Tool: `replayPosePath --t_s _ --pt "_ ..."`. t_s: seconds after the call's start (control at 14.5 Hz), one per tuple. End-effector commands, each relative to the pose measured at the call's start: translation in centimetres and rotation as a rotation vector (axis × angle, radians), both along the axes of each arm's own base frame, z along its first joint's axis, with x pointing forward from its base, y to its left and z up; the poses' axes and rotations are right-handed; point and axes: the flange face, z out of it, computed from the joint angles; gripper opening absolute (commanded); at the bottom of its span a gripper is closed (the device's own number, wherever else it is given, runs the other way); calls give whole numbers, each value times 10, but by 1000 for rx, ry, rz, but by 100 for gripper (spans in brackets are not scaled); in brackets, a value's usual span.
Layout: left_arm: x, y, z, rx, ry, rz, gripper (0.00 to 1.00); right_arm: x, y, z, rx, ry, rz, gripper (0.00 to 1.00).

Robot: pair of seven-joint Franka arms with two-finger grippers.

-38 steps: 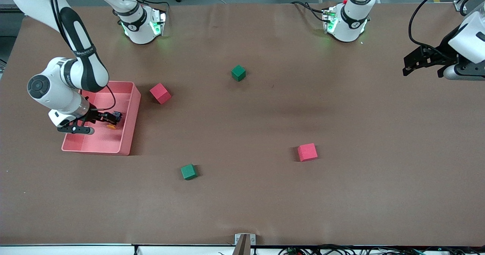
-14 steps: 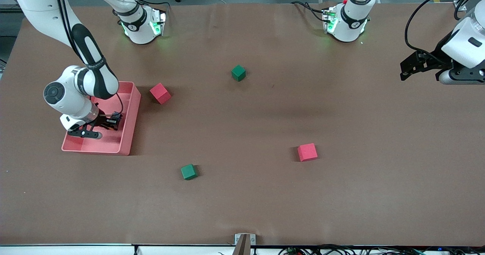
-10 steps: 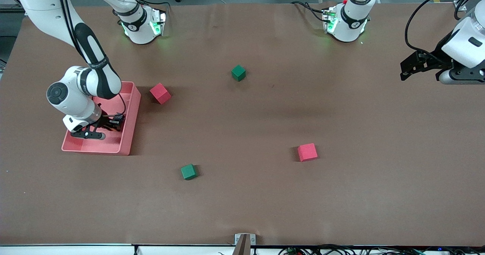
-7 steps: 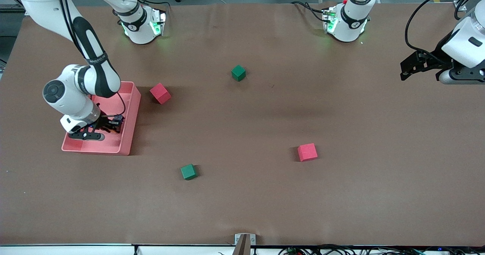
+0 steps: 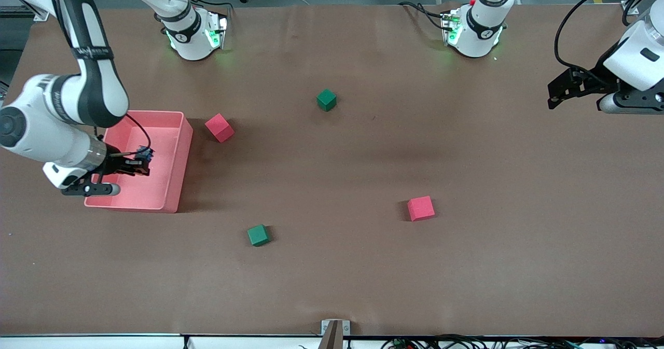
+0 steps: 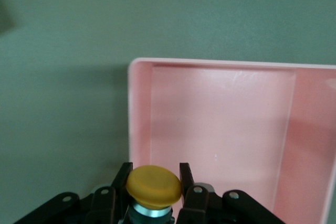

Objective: Place and upright button with both arms
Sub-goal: 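Lift the button out of the tray with the right gripper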

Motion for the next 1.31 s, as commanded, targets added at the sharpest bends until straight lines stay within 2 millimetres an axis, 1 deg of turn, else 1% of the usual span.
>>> replayPosePath --t_s 0.0,0.07,0.14,0.28,0.41,0.48,0.62,0.69,0.76,0.83,0.9,0.97,1.04,1.1,1.17,1.24 --pt "-3 1 6 0 0 -14 100 9 67 35 -50 28 -39 0" --pt "-3 1 6 0 0 -14 100 8 101 40 -48 24 -59 1" --pt "-3 1 6 0 0 -7 100 5 140 43 -51 15 -62 1" --pt "-2 -2 5 -14 5 -2 100 -1 230 36 -85 -4 -60 1" --pt "-1 -3 2 -22 10 -1 100 -7 304 12 -156 -35 -46 1" --pt "0 -4 1 -22 12 -1 100 -10 336 3 -161 -50 -20 1" --pt "1 -6 0 -22 12 -4 100 -19 387 -22 -113 -104 56 1" --pt "1 -7 -1 -22 10 -6 100 -21 406 -38 -84 -132 84 1" --pt "2 -7 -2 -24 11 -6 100 -28 427 -57 -61 -149 116 1" --pt "7 -8 -7 -28 17 -7 100 -32 444 -75 -38 -169 135 1" --pt "11 -10 -11 -46 24 -6 100 -31 455 -90 -15 -185 137 1" --pt "15 -12 -15 -52 32 -7 100 -34 470 -101 -1 -192 154 1" --pt "16 -18 -18 -52 37 -18 100 -40 482 -115 -5 -185 172 1" --pt "16 -23 -19 -50 36 -27 100 -42 487 -125 -10 -176 180 1" --pt "19 -24 -22 -51 37 -28 100 -44 488 -139 -15 -160 181 1" --pt "21 -24 -24 -52 34 -28 100 -47 493 -148 -17 -151 187 1"
